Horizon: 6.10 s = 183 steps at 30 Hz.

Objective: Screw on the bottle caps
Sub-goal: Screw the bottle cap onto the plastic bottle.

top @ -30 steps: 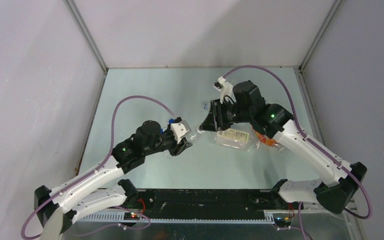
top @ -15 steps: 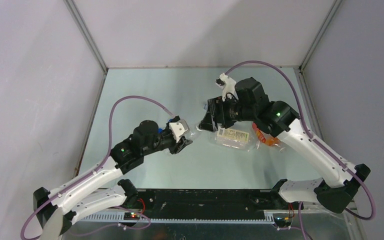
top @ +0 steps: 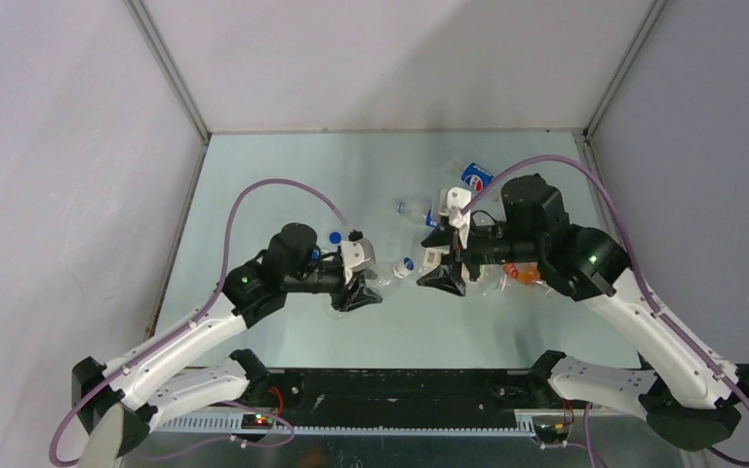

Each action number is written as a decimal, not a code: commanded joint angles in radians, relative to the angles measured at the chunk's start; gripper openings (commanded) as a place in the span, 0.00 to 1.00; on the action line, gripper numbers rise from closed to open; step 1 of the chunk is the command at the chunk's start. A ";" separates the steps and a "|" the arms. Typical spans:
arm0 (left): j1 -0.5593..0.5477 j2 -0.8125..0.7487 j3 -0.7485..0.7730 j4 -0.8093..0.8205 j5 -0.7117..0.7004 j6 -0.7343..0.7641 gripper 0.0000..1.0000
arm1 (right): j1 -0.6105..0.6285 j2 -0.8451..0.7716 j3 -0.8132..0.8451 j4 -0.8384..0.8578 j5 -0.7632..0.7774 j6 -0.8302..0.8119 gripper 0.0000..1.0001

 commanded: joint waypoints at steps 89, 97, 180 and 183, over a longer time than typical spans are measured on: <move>-0.071 0.027 0.127 -0.043 0.054 0.073 0.00 | 0.026 0.080 -0.020 -0.030 -0.202 -0.358 0.44; -0.073 0.002 0.106 0.007 -0.011 0.054 0.00 | 0.037 0.122 -0.020 0.015 -0.155 -0.179 0.13; -0.283 -0.122 -0.028 0.102 -0.782 0.229 0.00 | -0.057 0.256 -0.073 0.211 -0.011 0.834 0.56; -0.196 -0.108 -0.007 0.019 -0.602 0.182 0.00 | -0.051 0.190 -0.072 0.195 0.002 0.590 0.66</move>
